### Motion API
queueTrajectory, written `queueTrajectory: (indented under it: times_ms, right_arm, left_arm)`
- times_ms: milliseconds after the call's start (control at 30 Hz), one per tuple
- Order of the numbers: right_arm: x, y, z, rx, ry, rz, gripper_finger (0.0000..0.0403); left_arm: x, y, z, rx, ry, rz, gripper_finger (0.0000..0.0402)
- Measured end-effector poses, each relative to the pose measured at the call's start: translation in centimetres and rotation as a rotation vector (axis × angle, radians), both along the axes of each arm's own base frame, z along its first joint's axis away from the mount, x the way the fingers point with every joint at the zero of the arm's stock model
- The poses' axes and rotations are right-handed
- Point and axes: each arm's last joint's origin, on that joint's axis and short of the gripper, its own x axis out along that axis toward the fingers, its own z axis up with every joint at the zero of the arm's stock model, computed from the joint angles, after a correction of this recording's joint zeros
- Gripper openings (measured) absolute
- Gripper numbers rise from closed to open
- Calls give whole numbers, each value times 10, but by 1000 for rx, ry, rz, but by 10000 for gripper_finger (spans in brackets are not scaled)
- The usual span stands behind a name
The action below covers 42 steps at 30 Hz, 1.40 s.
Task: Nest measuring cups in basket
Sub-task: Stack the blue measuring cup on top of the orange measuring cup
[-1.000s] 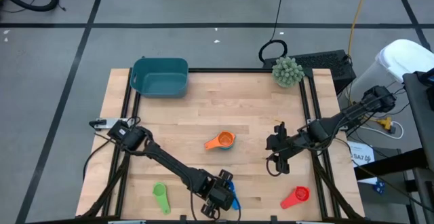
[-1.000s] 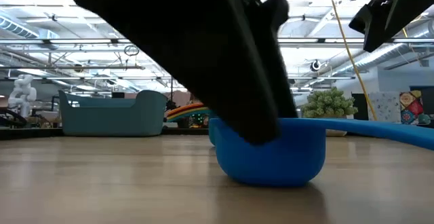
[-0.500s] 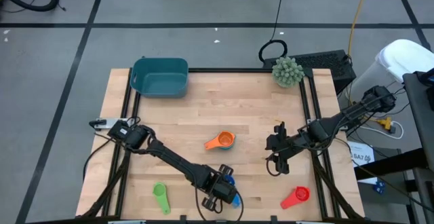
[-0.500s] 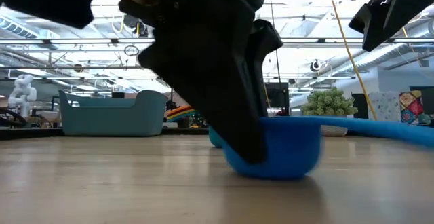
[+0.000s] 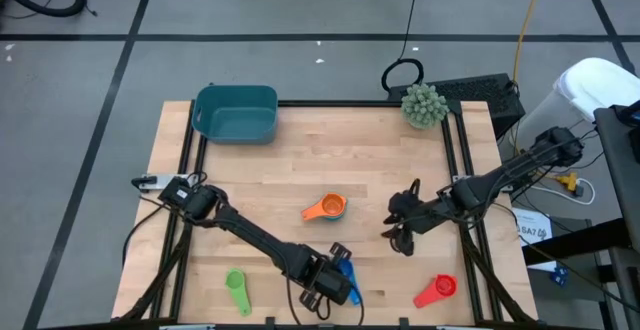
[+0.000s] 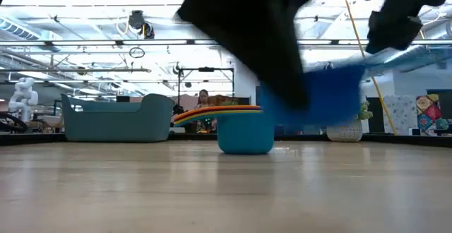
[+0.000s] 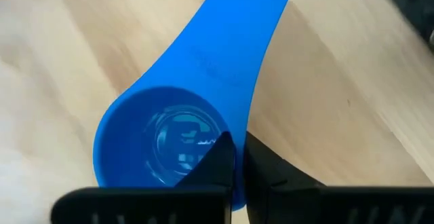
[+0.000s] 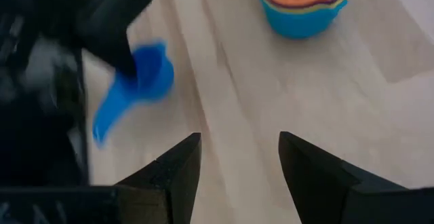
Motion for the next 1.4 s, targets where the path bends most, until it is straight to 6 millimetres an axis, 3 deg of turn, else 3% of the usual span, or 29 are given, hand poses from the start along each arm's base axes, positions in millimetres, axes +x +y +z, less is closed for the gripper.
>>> queueTrajectory:
  times_ms: [133,300,633,1400]
  right_arm:
    - [10,5,-9,99,-127,-31,186]
    - [16,8,-18,105,-96,-43,178]
    - [33,18,-25,193,-150,12,176]
    - [57,25,-48,250,-149,50,176]
  left_arm:
    - [8,0,23,34,-76,-42,9]
    - [11,7,38,82,-74,-97,9]
    - [15,16,44,146,-81,-152,9]
    - [18,22,43,91,-57,-169,8]
